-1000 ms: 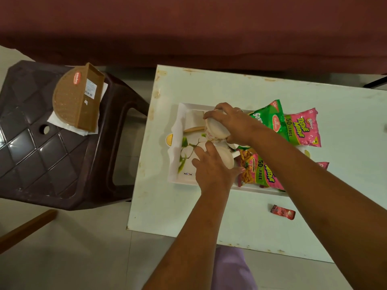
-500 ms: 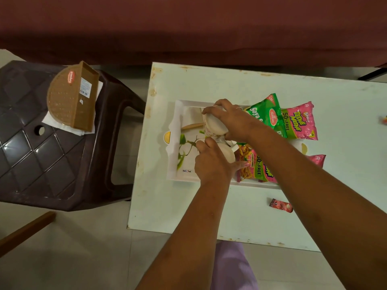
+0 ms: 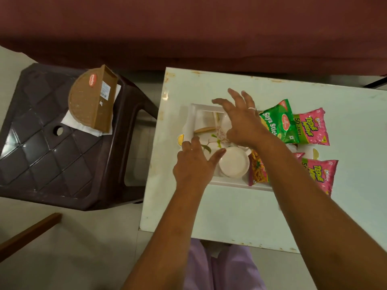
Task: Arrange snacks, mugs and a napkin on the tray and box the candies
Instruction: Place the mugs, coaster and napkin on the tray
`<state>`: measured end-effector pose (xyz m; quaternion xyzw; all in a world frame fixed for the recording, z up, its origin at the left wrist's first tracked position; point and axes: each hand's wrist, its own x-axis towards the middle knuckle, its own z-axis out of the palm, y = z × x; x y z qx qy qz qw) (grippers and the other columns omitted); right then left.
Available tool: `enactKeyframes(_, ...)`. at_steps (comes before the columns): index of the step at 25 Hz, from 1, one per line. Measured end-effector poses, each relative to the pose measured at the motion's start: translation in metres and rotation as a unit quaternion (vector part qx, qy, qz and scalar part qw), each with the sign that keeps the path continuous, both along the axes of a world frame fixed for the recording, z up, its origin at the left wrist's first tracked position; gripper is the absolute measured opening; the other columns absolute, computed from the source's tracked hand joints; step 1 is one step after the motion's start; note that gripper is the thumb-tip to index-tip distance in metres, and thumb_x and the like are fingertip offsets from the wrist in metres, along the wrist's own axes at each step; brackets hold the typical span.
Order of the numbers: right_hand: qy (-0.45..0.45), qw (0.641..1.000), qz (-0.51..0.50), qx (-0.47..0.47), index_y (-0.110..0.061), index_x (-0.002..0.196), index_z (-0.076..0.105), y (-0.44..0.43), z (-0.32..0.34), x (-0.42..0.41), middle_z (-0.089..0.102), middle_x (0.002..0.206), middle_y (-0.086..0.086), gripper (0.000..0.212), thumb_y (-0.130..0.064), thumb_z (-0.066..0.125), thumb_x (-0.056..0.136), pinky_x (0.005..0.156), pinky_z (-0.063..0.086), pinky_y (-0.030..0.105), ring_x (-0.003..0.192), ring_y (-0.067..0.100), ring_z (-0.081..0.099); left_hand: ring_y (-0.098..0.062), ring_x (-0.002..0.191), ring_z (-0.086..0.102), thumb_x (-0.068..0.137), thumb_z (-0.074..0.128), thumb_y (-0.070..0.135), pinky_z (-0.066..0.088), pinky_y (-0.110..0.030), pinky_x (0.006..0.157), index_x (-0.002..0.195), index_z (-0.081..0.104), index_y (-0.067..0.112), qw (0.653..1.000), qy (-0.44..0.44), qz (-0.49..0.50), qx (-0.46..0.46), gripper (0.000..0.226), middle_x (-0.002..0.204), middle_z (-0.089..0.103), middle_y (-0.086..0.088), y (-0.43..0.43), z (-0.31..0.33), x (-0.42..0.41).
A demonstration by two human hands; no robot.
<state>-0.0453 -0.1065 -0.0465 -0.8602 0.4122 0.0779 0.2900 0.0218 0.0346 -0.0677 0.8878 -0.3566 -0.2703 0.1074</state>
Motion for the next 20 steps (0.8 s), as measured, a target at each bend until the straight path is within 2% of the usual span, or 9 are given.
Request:
enactKeyframes(4,-0.129,0.989,-0.067,0.038,-0.035,0.132,0.034,0.022,0.029,0.047,0.010,0.156,0.001,0.084,0.010,0.049,0.063,0.114,0.015,0.046,0.145,0.026,-0.005,-0.024,0.115,0.048,0.083,0.063,0.045,0.043,-0.030,0.081,0.130,0.039,0.019,0.992,-0.028,0.073,-0.101,0.059,0.129,0.045,-0.008,0.032,0.020,0.049)
enactKeyframes(7,-0.217,0.972,-0.069,0.061,-0.025,0.128,0.043,0.053,0.036,0.104,0.033,0.145,0.003,0.066,0.003,0.054,0.070,0.104,0.020,0.027,0.137,0.025,0.022,-0.026,0.118,0.044,0.083,0.066,0.032,0.040,-0.029,0.085,0.124,0.046,0.017,0.968,-0.096,0.147,-0.182,0.048,0.132,0.044,-0.010,0.053,0.040,0.099)
enactKeyframes(8,-0.245,0.964,-0.080,0.069,-0.023,0.127,0.046,0.064,0.036,0.125,0.041,0.139,0.003,0.058,-0.001,0.055,0.073,0.102,0.023,0.024,0.132,0.023,0.032,-0.026,0.121,0.042,0.083,0.066,0.030,0.041,-0.030,0.087,0.124,0.045,0.017,0.955,-0.113,0.186,-0.204,0.047,0.133,0.042,-0.011,0.060,0.046,0.117)
enactKeyframes(10,-0.290,0.947,-0.105,0.093,-0.022,0.125,0.048,0.082,0.036,0.166,0.050,0.131,0.002,0.050,-0.007,0.058,0.078,0.099,0.037,0.026,0.122,0.020,0.046,-0.026,0.125,0.038,0.084,0.065,0.027,0.041,-0.031,0.088,0.125,0.044,0.016,0.924,-0.122,0.266,-0.244,0.048,0.136,0.040,-0.011,0.073,0.055,0.155)
enactKeyframes(12,-0.311,0.940,-0.085,0.108,-0.026,0.129,0.045,0.095,0.033,0.202,0.052,0.131,0.002,0.051,-0.014,0.059,0.082,0.097,0.045,0.031,0.119,0.018,0.050,-0.026,0.126,0.038,0.084,0.065,0.022,0.041,-0.031,0.089,0.127,0.044,0.015,0.904,-0.085,0.314,-0.279,0.048,0.136,0.039,-0.012,0.082,0.058,0.186)
enactKeyframes(14,-0.279,0.952,-0.035,0.124,-0.035,0.134,0.035,0.106,0.029,0.233,0.045,0.138,0.004,0.056,-0.023,0.059,0.084,0.099,0.047,0.041,0.123,0.024,0.048,-0.027,0.124,0.042,0.084,0.065,0.019,0.044,-0.033,0.092,0.128,0.046,0.016,0.908,-0.029,0.312,-0.279,0.047,0.134,0.041,-0.012,0.088,0.052,0.207)
enactKeyframes(16,-0.207,0.971,-0.004,0.119,-0.037,0.138,0.028,0.115,0.021,0.258,0.032,0.146,0.008,0.065,-0.030,0.063,0.083,0.098,0.047,0.046,0.126,0.032,0.042,-0.029,0.123,0.044,0.084,0.064,0.022,0.046,-0.044,0.097,0.130,0.044,0.019,0.918,0.031,0.306,-0.248,0.049,0.135,0.041,-0.012,0.089,0.043,0.219)
enactKeyframes(18,-0.190,0.976,-0.042,0.101,-0.031,0.143,0.020,0.123,0.015,0.272,0.025,0.148,0.011,0.080,-0.027,0.068,0.079,0.094,0.047,0.042,0.127,0.033,0.041,-0.029,0.124,0.044,0.086,0.062,0.025,0.046,-0.049,0.098,0.133,0.041,0.020,0.922,0.079,0.304,-0.227,0.052,0.138,0.041,-0.010,0.085,0.034,0.224)
enactKeyframes(20,-0.229,0.953,-0.154,0.125,-0.023,0.144,0.018,0.127,0.011,0.277,0.031,0.144,0.015,0.086,-0.017,0.071,0.077,0.094,0.048,0.041,0.126,0.031,0.044,-0.027,0.127,0.043,0.088,0.059,0.022,0.045,-0.049,0.101,0.139,0.037,0.018,0.931,0.100,0.273,-0.221,0.055,0.141,0.041,-0.009,0.080,0.027,0.228)
